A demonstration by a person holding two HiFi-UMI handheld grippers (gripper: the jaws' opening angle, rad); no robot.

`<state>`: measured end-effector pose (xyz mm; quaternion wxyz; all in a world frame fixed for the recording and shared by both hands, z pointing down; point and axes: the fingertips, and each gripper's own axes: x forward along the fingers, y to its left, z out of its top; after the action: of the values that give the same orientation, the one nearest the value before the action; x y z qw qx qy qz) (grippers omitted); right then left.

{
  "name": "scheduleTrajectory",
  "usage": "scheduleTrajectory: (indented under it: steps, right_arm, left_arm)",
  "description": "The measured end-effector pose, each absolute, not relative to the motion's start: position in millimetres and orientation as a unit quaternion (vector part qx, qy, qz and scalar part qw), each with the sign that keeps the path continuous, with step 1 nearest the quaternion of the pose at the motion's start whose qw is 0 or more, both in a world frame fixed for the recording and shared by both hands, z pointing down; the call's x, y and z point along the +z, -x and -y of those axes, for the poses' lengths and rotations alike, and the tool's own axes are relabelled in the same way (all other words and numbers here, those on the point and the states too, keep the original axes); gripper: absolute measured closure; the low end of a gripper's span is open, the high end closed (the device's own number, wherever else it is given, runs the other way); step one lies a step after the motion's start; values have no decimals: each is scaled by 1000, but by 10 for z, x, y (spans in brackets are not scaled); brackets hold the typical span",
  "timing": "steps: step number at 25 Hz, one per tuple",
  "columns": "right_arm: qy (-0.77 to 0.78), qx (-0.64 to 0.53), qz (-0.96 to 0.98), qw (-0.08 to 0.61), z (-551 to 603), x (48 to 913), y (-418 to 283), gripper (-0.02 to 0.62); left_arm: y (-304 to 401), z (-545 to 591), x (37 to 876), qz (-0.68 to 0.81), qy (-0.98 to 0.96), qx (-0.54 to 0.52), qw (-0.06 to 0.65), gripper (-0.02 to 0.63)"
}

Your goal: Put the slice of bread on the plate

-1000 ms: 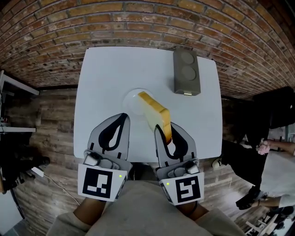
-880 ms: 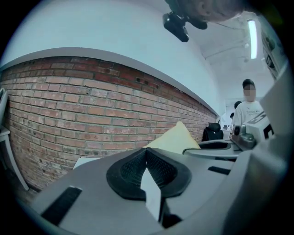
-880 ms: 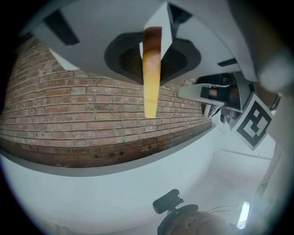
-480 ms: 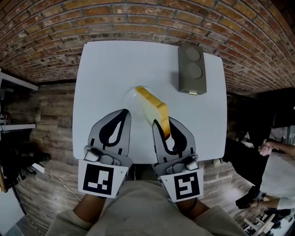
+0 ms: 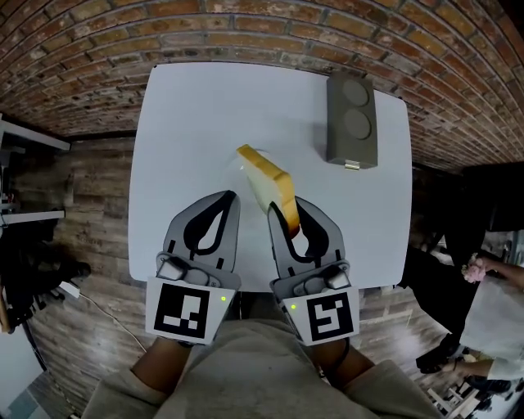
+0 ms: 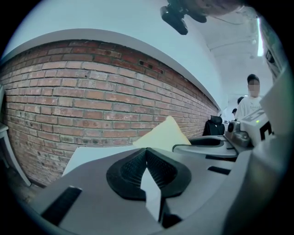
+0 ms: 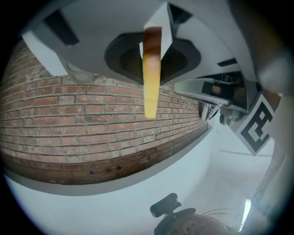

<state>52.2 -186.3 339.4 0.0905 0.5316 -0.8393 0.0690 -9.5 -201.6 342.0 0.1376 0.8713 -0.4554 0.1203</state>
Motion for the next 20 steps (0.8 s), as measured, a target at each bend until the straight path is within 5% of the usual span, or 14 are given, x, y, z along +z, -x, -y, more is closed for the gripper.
scheduleTrajectory:
  steps: [20]
  right_arm:
    - [-502,104,849,127,2053,3994,-402,503]
  left_arm:
    - [119,2120,3557,464,-864,129,147,597]
